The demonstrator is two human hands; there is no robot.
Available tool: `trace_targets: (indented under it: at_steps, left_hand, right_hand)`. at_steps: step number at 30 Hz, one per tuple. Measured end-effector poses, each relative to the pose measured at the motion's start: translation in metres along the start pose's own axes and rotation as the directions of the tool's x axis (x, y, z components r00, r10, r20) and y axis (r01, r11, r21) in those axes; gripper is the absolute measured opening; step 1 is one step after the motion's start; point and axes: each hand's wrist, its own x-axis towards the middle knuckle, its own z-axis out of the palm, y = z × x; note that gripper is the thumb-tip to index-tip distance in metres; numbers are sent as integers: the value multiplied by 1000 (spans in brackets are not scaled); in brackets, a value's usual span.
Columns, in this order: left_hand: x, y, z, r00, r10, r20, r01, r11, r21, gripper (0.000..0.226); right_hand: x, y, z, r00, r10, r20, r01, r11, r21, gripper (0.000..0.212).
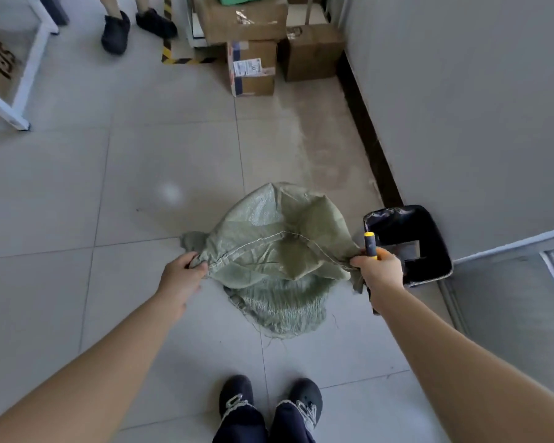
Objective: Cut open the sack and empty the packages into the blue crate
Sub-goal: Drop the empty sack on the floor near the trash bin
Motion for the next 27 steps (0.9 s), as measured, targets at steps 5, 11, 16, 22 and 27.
trace_targets:
  at_steps: [5, 11, 16, 22, 27]
  left_hand:
    - [29, -40, 30, 991, -76, 110, 66, 994, 89, 27]
    - [42, -58, 68, 904, -180, 388, 56, 949, 311, 76]
    - [40, -51, 94, 881, -166, 442, 22, 949, 314, 74]
    - [16, -10, 105, 903, -145, 404, -42, 907, 419, 59]
    - [-24, 50, 109, 903, -100, 418, -120, 875, 469, 48]
  right_hand:
    - [38, 51, 28, 998, 50, 23, -49, 998, -46, 9]
    - [70, 86, 57, 984, 150, 101, -149, 989, -16, 18]
    - [77, 86, 60, 960, 218, 177, -217, 976, -21, 15]
    - [55, 58, 27, 948, 228, 220, -236, 972, 10, 4]
    - [25, 12, -19, 949, 213, 233, -230, 972, 48, 9]
